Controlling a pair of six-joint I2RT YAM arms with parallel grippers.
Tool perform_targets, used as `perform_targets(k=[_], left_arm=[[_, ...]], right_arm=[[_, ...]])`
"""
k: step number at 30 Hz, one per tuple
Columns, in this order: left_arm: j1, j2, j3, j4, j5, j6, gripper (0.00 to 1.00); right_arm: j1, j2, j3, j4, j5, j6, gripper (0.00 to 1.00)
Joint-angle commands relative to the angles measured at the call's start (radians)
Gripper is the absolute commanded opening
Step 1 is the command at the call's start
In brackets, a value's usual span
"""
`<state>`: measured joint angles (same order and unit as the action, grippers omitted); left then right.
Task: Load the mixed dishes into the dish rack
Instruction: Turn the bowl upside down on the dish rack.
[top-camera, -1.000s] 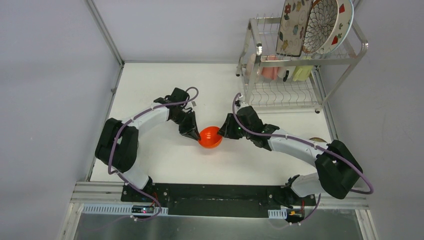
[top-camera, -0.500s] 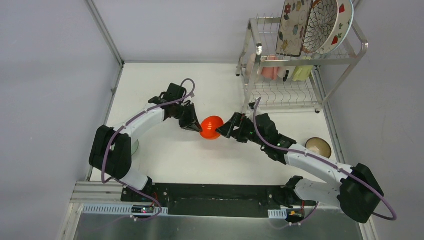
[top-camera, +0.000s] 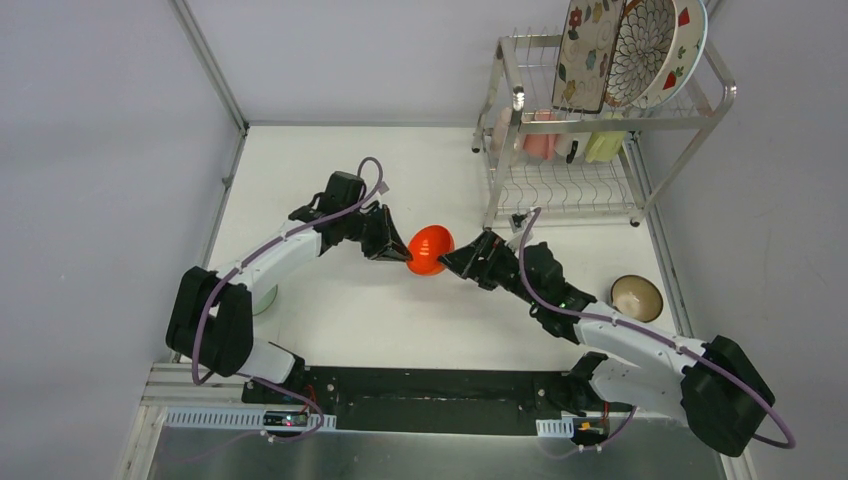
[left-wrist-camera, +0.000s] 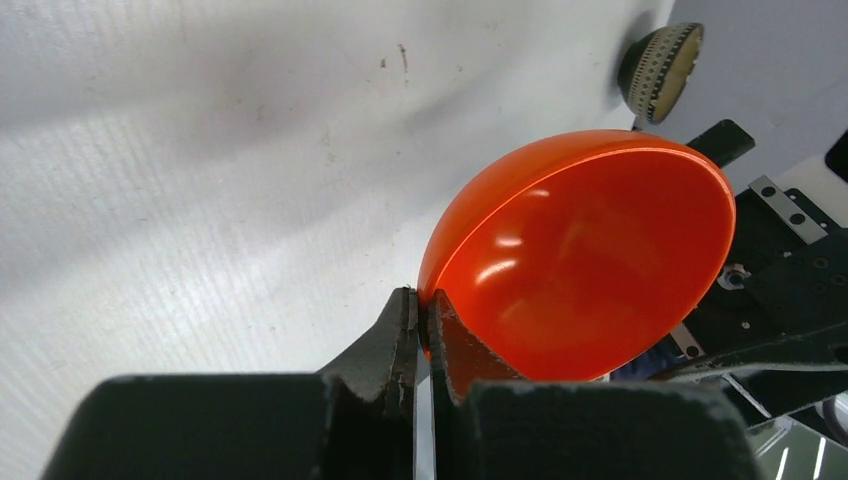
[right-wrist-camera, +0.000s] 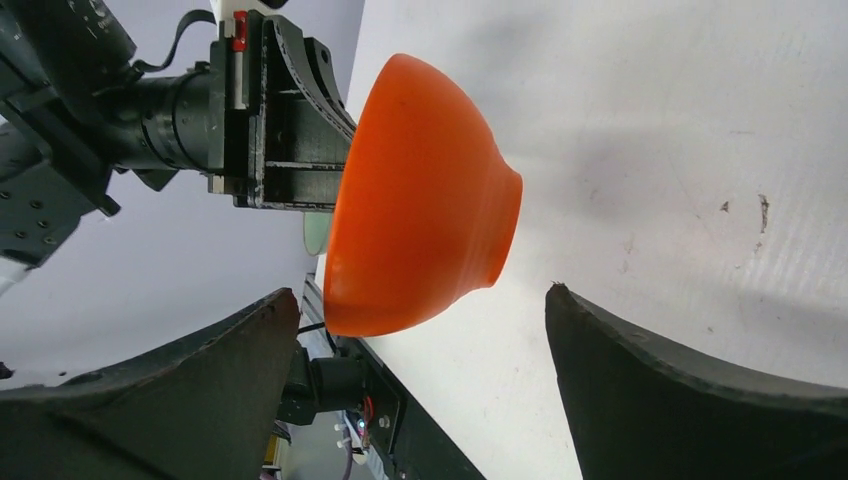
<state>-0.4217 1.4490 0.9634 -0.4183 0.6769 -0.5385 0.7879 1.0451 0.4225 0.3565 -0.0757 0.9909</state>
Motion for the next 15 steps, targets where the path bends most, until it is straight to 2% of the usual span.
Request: perform_targets(k=[1, 6, 15], left_arm=[[0.004, -0.076, -0.038, 0.142, 0.083, -0.074, 0.00], [0.004, -0.095, -0.068, 0.156, 0.126, -0.084, 0.00], [0.004, -0.136, -0.108, 0.169, 0.110, -0.092, 0.00]], right_arm=[[0.002, -0.027, 0.072, -0.002, 0.024, 0.009, 0.95], [0.002, -0.008, 0.072, 0.000, 0.024, 0.009, 0.95], [0.005, 0.053, 0.076, 0.035, 0.024, 0.009, 0.95]])
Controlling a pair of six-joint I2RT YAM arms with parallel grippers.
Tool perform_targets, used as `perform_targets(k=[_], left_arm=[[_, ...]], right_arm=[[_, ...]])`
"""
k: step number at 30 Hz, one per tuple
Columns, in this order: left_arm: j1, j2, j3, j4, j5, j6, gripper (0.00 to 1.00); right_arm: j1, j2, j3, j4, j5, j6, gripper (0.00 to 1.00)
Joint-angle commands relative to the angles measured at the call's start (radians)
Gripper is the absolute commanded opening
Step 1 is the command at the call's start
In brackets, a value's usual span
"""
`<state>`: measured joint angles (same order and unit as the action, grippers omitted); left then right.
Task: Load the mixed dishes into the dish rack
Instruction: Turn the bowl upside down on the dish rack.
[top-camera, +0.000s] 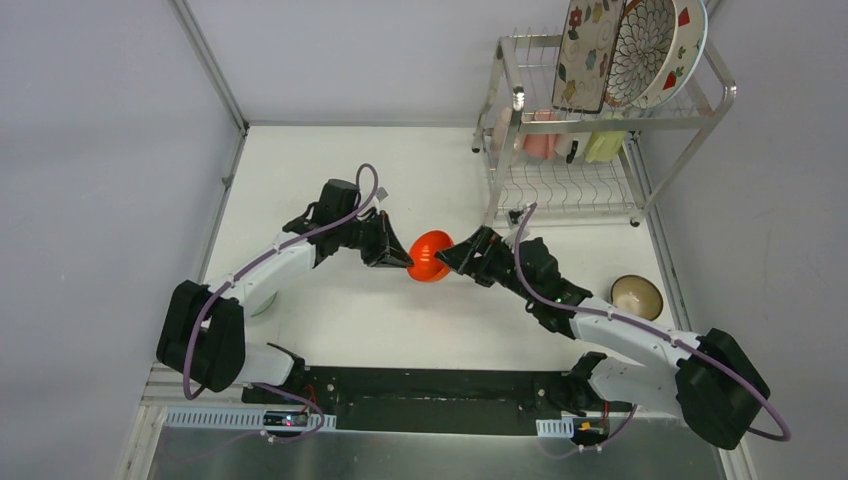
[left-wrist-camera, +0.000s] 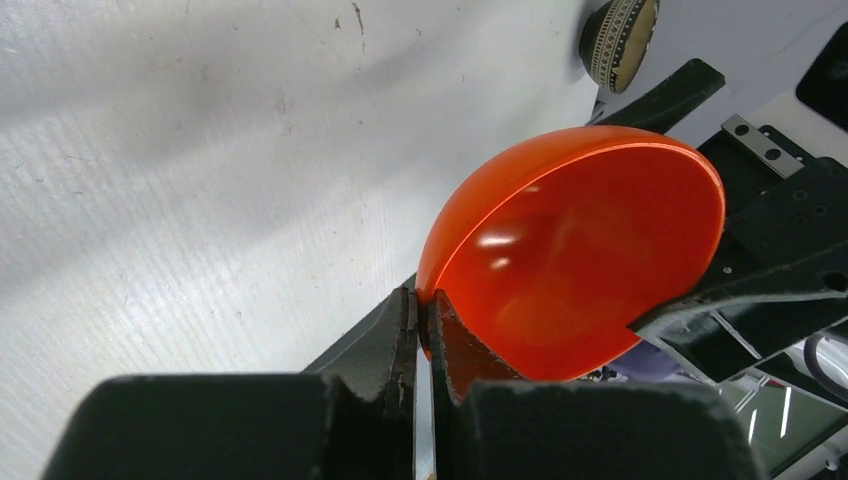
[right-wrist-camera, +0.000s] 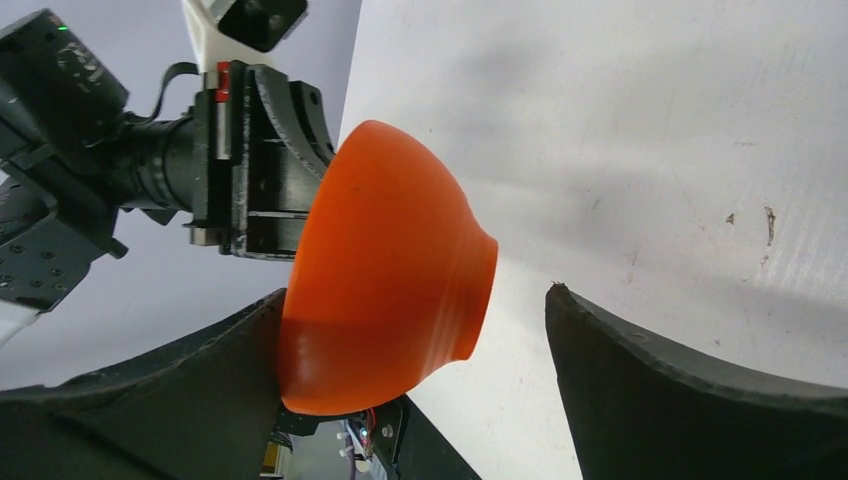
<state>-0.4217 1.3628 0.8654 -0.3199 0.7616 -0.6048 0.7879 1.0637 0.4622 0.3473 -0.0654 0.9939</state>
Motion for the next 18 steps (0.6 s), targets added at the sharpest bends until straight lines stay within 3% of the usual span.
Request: perform_targets(k=[1, 3, 4, 8, 10, 13, 16, 18], left_arm=[[0.004, -0.050, -0.014, 0.072, 0.025, -0.028, 0.00], [0.004, -0.050, -0.018, 0.077, 0.032, -0.034, 0.00], [0.004, -0.051, -0.020, 0.078, 0.035, -0.037, 0.00], [0.004, -0.058, -0.025, 0.082, 0.030, -0.038, 0.00], [0.004, -0.058, -0.028, 0.084, 0.025, -0.040, 0.00], [0.004, -0.053, -0.033, 0.092, 0.027, -0.047, 0.00], [0.004, -0.053, -0.039, 0.102, 0.025, -0.052, 0.00], [0.004, -0.054, -0.039, 0.107, 0.025, -0.057, 0.00]], right_arm=[[0.007, 0.045, 0.036, 0.045, 0.014, 0.006, 0.95], [0.015, 0.065, 0.034, 0.077, 0.037, 0.041, 0.93], [0.021, 0.075, 0.032, 0.093, -0.080, 0.068, 0.76], [0.028, 0.085, 0.018, 0.146, -0.117, 0.082, 0.56], [0.028, 0.077, 0.009, 0.153, -0.115, 0.094, 0.51], [0.028, 0.064, -0.002, 0.159, -0.114, 0.107, 0.53], [0.029, 0.050, -0.004, 0.158, -0.119, 0.115, 0.70], [0.028, 0.045, -0.002, 0.156, -0.125, 0.123, 0.74]])
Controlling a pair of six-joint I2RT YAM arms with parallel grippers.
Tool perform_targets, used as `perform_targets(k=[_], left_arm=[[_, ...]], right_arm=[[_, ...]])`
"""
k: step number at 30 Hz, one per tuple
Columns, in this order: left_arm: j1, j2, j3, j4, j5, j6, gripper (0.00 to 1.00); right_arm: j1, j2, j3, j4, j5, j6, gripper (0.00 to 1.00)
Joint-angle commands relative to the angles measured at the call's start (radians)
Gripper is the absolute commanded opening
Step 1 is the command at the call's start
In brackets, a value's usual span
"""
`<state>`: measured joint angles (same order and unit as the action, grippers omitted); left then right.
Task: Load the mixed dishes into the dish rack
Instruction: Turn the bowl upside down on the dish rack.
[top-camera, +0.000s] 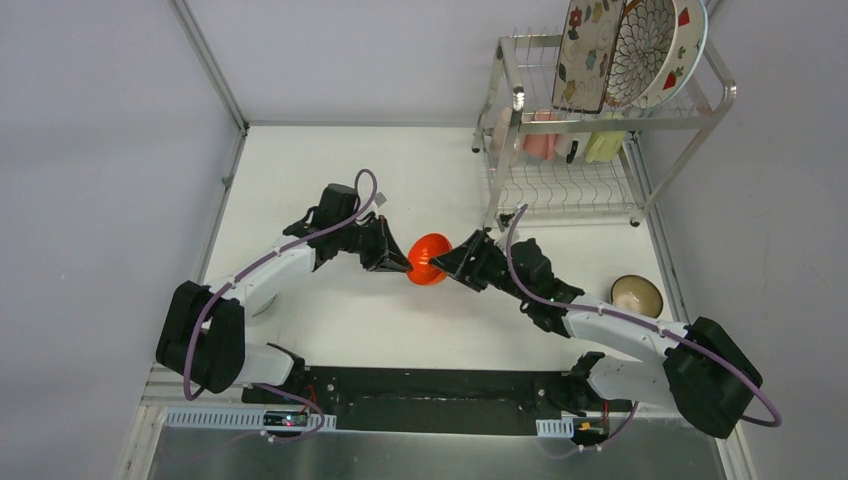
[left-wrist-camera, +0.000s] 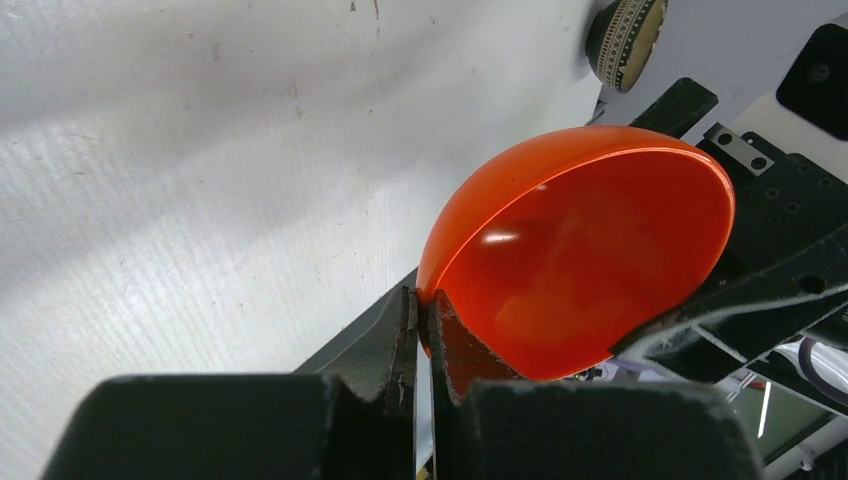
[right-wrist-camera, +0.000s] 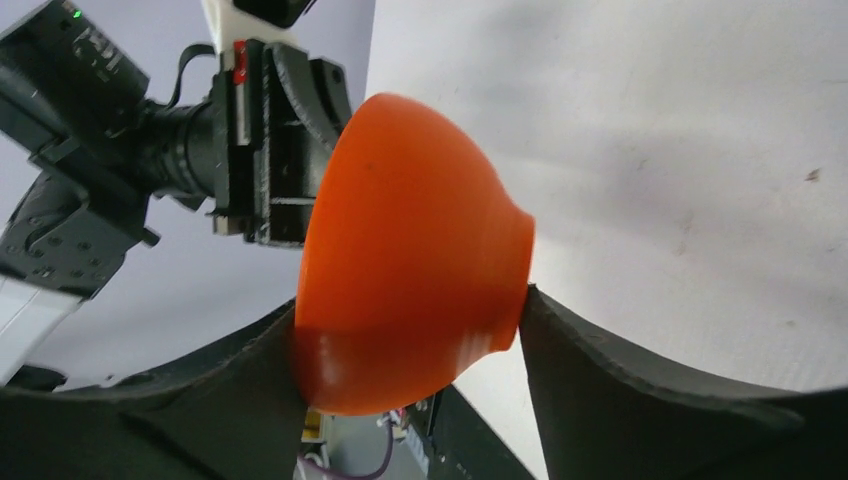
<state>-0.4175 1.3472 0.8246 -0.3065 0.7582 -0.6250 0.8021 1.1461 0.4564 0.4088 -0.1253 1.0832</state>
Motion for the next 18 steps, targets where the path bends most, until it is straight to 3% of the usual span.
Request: perform_targets(k=[1, 3, 9, 15, 18], left_arm=[[0.000, -0.040, 0.002, 0.095, 0.029, -0.038, 0.00], [0.000, -0.040, 0.003, 0.096, 0.026, -0.038, 0.00], [0.000, -0.040, 0.001, 0.097, 0.022, -0.041, 0.00], [-0.001, -0.043, -0.012, 0.096, 0.011, -0.052, 0.00], [0.000, -0.041, -0.010, 0.089, 0.023, -0.050, 0.11]], right_arm=[[0.014, -0.037, 0.005, 0.094, -0.070, 0.037, 0.74], [0.015, -0.032, 0.005, 0.096, -0.079, 0.042, 0.74], [0.014, -0.048, -0.028, 0.144, -0.065, 0.055, 0.56], [0.014, -0.074, -0.033, 0.122, -0.038, 0.041, 0.47], [0.014, -0.071, -0.027, 0.101, -0.017, 0.033, 0.45]])
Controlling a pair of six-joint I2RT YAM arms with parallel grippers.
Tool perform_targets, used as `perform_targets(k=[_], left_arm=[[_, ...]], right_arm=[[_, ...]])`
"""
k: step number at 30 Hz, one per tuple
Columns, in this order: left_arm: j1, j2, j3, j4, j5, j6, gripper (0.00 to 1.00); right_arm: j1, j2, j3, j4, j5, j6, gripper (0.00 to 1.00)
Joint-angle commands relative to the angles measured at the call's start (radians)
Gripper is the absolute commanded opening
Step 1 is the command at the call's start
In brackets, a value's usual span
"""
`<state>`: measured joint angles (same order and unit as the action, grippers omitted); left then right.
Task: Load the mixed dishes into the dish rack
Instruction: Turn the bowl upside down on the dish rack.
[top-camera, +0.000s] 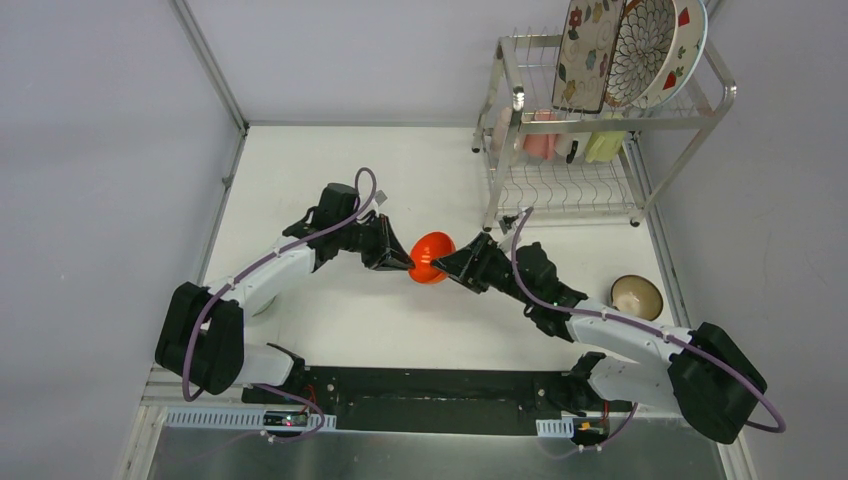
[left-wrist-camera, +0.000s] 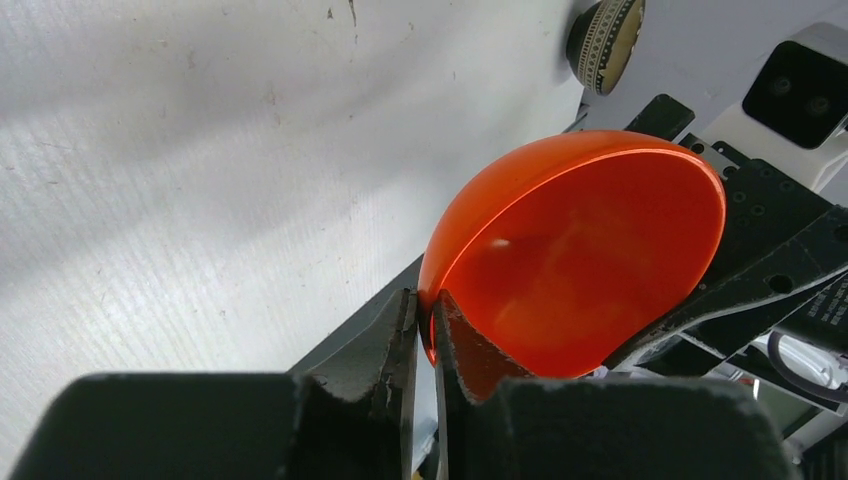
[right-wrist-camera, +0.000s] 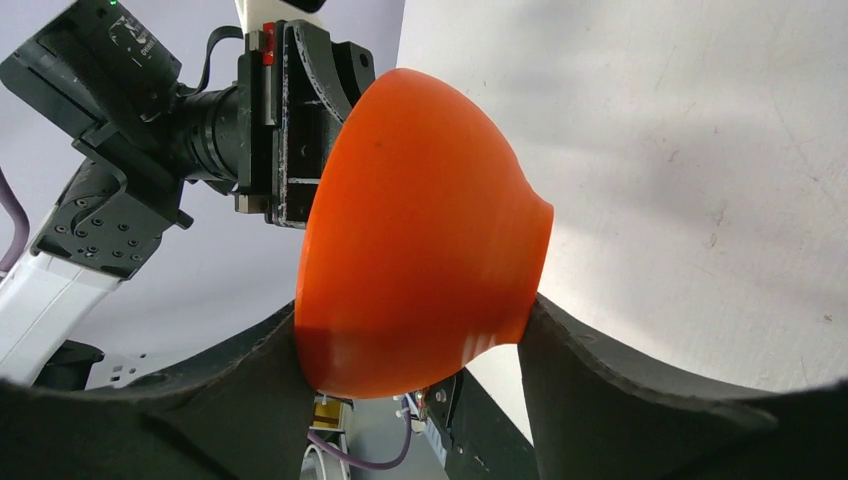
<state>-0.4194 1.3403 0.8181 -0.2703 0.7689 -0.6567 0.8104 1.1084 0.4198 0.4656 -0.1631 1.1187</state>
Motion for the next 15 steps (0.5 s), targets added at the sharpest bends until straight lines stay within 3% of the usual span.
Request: perform_targets(k=[1, 9, 15], left_arm=[[0.002, -0.033, -0.001, 0.043, 0.017, -0.011, 0.14], [0.002, -0.037, 0.000, -0.028, 0.025, 0.041, 0.33], [0.002, -0.088, 0.020, -0.089, 0.032, 0.068, 0.43]], right_arm=[[0.006, -0.033, 0.010, 0.039, 0.028, -0.004, 0.44], [0.004, -0.035, 0.013, 0.017, 0.074, -0.020, 0.43], [0.000, -0.096, 0.014, -0.093, 0.135, -0.064, 0.43]])
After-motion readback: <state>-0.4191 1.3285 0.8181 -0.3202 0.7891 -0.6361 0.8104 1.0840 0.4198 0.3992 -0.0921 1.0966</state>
